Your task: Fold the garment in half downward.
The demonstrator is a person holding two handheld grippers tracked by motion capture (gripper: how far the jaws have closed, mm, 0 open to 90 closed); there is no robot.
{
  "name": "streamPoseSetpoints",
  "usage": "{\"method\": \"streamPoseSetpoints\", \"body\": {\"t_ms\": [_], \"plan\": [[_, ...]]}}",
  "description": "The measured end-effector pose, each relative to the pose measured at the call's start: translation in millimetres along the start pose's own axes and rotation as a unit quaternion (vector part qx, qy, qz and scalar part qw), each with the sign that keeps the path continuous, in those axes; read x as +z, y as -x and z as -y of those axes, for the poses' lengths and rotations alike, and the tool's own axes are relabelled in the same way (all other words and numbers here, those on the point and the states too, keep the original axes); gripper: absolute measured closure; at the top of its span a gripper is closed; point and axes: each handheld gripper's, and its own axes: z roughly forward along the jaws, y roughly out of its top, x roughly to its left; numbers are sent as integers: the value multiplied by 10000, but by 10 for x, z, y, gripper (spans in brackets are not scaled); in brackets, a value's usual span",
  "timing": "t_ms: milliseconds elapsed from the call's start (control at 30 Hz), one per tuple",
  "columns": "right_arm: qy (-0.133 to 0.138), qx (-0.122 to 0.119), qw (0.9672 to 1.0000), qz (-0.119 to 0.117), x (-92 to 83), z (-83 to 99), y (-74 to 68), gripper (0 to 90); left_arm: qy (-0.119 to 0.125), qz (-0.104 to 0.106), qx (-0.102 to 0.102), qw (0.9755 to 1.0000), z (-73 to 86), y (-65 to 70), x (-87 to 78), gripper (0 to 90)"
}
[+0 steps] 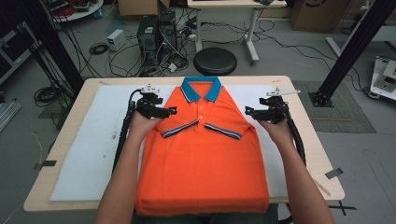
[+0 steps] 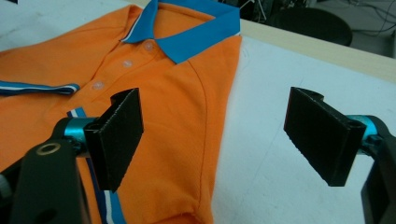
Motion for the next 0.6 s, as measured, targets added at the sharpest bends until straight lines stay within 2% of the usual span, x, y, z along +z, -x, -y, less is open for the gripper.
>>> {"method": "streamPoseSetpoints", "body": {"t_ms": [200, 267, 467, 600], "plan": [[-150, -56, 9999, 16, 176, -84, 7, 204, -292, -92, -26, 9995, -29, -96, 193, 200], [-209, -54, 9998, 21, 246, -96, 12, 204, -277, -103, -124, 9995, -1, -137, 246, 200], [-424, -56, 9991, 36, 487, -124, 54, 205, -505, -206, -269, 9982, 122, -287, 381, 200], [-627, 7, 9980, 49, 678, -118, 96, 205, -537, -326, -478, 9969, 196, -387, 443, 200]]}}
